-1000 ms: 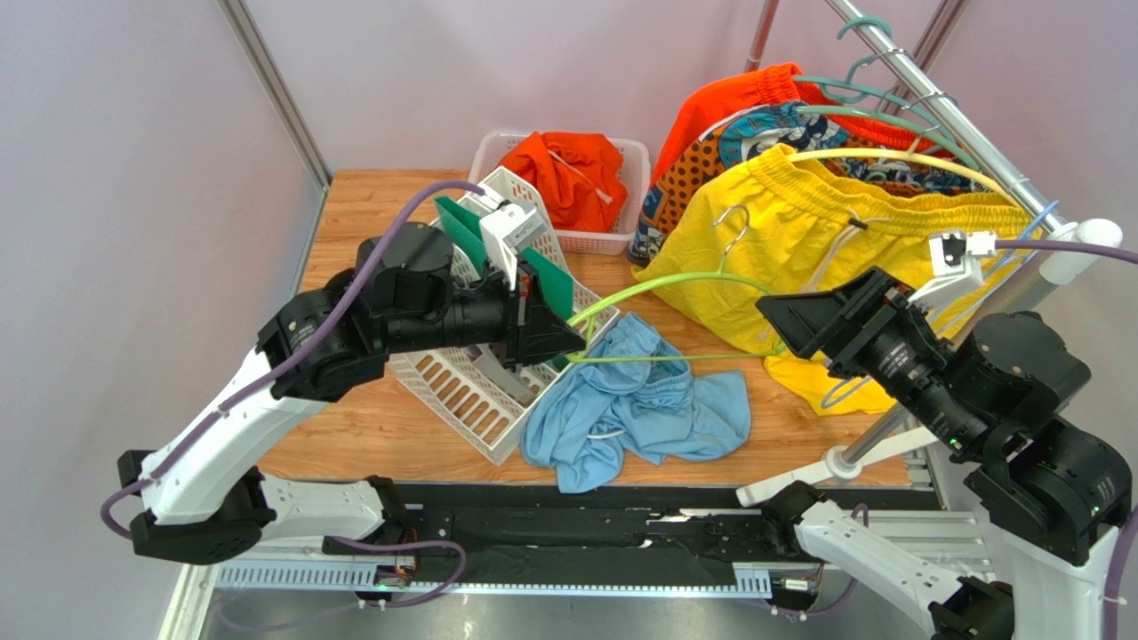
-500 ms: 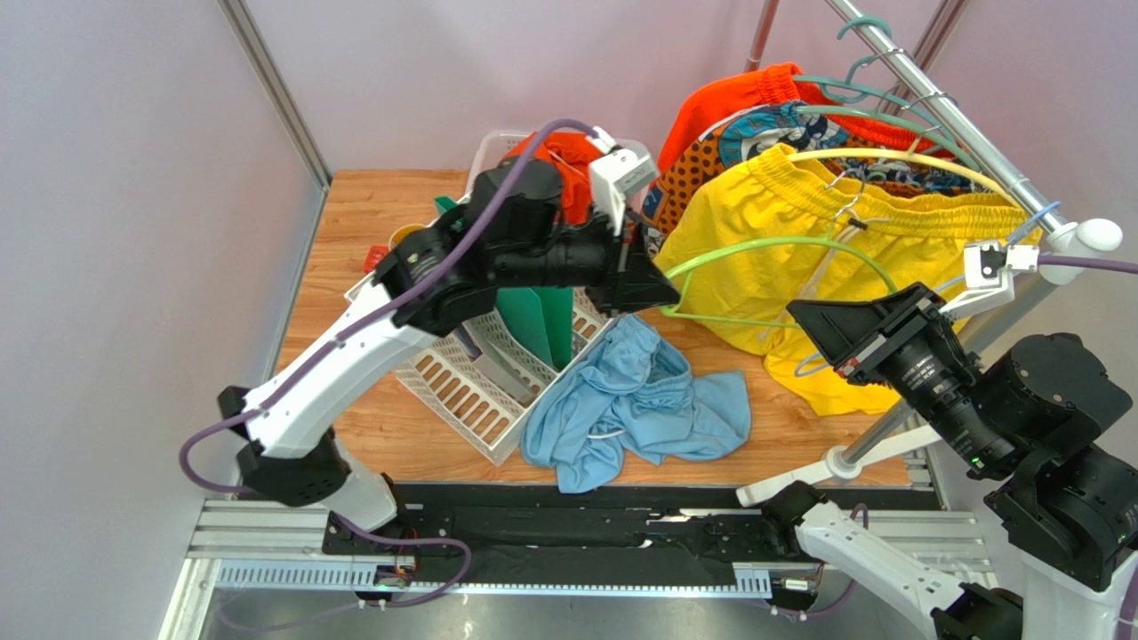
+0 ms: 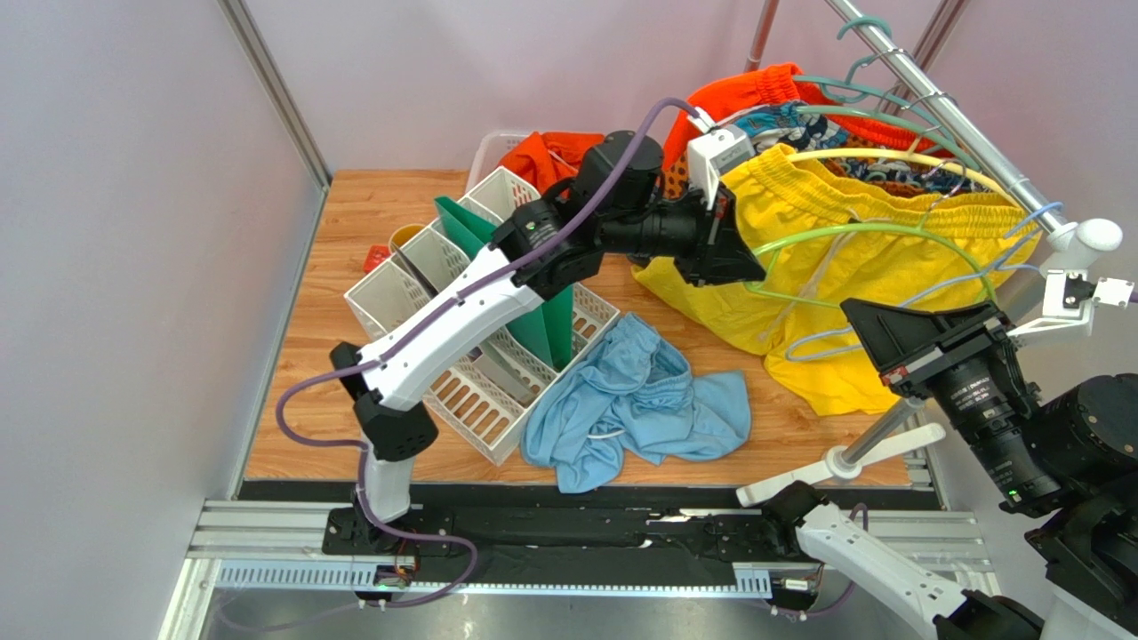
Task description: Remove the shorts from the hanger
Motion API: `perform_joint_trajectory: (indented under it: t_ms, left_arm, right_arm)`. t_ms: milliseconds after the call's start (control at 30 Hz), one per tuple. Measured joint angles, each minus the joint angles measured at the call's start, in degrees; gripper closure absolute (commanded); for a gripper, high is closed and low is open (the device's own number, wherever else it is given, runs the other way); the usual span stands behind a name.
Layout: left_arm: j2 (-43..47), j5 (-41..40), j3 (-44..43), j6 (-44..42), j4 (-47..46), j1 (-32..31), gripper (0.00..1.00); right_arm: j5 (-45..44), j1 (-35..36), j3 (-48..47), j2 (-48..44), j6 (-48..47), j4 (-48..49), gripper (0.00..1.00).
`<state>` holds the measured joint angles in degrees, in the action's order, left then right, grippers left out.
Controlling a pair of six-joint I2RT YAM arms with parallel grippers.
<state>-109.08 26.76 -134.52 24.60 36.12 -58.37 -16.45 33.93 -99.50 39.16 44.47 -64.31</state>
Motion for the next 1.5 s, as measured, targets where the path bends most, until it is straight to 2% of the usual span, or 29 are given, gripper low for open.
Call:
perform_joint_trajectory:
  t_ms: [367,967,1367,1500]
  left_arm:
    - [-6.82,3.48,-3.23,2.32,-11.56,-0.22,1.0]
    - [-8.26,4.48,-8.11,2.64,-18.29,-0.44,1.0]
    - [-4.37,4.7,1.49,1.79,-19.12,-0.48,1.0]
    - [-0.55,4.68,6.12,0.68,-19.15,-0.55,1.0]
  right_arm:
    - [0.02,0.0,-0.44,0.0,0.0,-2.78,1.0]
    - [0.04,0.0,-1.31,0.02,0.24,-2.99,1.0]
    - [-1.05,0.0,-1.31,0.0,0.37,-2.99,1.0]
    - [-1.62,0.0,-1.31,0.0,0.39,-2.99,1.0]
